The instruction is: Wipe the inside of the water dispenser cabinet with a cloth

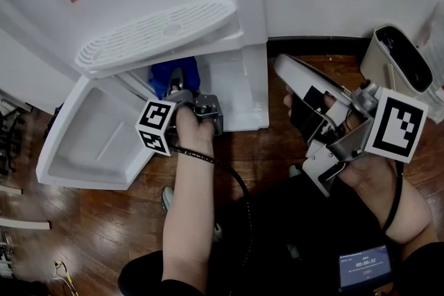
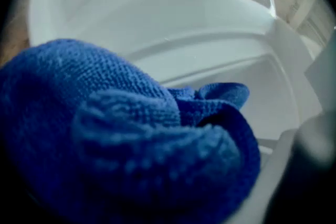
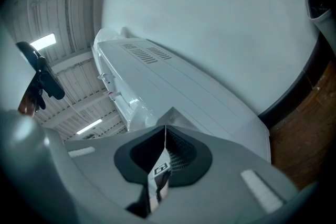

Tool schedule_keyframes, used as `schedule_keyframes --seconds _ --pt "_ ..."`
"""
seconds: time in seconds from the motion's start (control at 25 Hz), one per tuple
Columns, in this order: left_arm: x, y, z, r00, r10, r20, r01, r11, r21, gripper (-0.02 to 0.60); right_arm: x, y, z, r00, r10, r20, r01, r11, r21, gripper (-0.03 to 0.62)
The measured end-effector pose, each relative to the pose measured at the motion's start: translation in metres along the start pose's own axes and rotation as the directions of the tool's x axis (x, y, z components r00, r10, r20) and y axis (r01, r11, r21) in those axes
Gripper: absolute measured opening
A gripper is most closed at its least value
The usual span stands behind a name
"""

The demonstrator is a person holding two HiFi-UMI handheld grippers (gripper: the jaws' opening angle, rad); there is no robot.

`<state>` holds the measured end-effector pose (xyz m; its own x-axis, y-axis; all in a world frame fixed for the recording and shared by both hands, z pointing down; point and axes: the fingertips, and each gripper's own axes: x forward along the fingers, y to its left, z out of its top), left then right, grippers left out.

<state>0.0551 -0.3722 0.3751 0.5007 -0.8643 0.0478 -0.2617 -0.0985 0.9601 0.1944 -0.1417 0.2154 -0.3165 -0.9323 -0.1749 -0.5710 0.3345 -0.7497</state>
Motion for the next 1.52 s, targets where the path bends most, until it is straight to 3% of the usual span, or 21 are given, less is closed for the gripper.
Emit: schedule_keyframes --seconds 0.08,0.2,0.28,0.52,0.72,0.84,1.04,1.12,1.52 --pt "-0.026 0.021 0.002 0.999 0.026 0.037 -0.024 0.997 -0.072 0.167 0.001 0.002 0.000 1.000 0.010 0.000 -0.010 1.000 -0.001 0.011" --pt "-0.036 0.052 0.006 0.995 0.086 0.052 -0.081 0.993 -0.088 0.166 0.001 0.004 -0.001 1.000 0.015 -0.002 -0.015 1.000 0.006 0.011" --pt "-0.024 0.060 0.007 0.993 0.111 0.035 -0.109 0.993 -0.052 0.166 0.001 0.004 -0.003 1.000 0.013 -0.005 -0.013 1.000 0.011 0.011" --pt "0.027 0.056 0.004 0.989 0.150 0.013 -0.150 0.977 0.149 0.166 0.001 0.004 -0.002 1.000 0.003 -0.002 -0.003 1.000 0.014 0.011" --pt "0.055 0.051 -0.001 0.990 0.139 0.008 -0.138 0.978 0.157 0.166 0.001 0.000 -0.003 1.000 -0.010 -0.014 0.010 1.000 -0.011 0.011" --pt "0.052 0.060 -0.006 0.989 0.145 -0.004 -0.143 0.984 0.108 0.166 0.002 -0.001 -0.004 1.000 -0.015 -0.023 0.014 1.000 -0.009 0.011" --pt "0.000 0.089 -0.007 0.982 0.187 0.008 -0.186 0.978 -0.092 0.166 0.003 0.001 -0.009 0.999 -0.008 -0.033 0.008 1.000 -0.008 0.011" --pt "-0.016 0.091 -0.005 0.982 0.188 0.027 -0.184 0.978 -0.102 0.166 0.004 0.001 -0.008 0.999 -0.004 -0.035 0.004 1.000 -0.011 0.011" --pt "0.046 0.085 -0.014 0.973 0.225 -0.047 -0.222 0.973 0.060 0.161 0.004 0.001 -0.013 0.999 -0.009 -0.036 0.009 1.000 -0.006 0.011"
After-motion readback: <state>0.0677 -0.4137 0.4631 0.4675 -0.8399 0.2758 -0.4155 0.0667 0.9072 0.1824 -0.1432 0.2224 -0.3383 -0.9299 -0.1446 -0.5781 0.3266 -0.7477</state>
